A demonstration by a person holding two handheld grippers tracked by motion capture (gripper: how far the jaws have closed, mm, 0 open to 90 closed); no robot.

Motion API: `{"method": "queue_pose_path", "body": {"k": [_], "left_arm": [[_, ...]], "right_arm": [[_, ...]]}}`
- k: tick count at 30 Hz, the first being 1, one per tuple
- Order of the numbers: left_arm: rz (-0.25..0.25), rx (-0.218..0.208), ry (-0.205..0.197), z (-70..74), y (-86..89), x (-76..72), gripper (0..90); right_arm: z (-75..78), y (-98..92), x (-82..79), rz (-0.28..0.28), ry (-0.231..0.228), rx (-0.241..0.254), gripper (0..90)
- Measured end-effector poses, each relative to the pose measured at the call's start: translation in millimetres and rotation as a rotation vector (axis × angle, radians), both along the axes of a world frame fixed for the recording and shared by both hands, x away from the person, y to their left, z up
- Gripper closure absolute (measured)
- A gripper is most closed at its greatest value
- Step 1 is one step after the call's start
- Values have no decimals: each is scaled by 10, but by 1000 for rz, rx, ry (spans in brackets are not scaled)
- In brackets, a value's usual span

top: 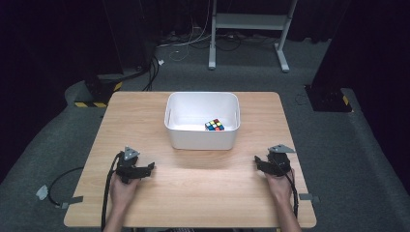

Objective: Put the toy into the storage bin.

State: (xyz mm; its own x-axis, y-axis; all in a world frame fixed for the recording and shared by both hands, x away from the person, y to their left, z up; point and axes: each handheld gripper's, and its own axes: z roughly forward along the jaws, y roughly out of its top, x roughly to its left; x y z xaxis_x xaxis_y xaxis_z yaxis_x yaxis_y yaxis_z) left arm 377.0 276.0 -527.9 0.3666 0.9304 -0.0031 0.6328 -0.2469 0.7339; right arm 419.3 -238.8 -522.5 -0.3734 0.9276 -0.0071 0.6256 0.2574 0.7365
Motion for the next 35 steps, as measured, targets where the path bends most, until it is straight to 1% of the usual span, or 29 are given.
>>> {"method": "queue_pose_path", "body": {"k": [3, 11, 35], "left_arm": [[0, 0, 0, 0, 0, 0, 166], [0, 0, -1, 0, 0, -1, 166], [0, 0, 0, 0, 0, -1, 166]], "right_arm": [[-4, -6, 1, -5, 11, -4, 321], [-6, -1, -2, -14, 6, -18, 310], [-6, -8, 2, -18, 10, -14, 306]]}}
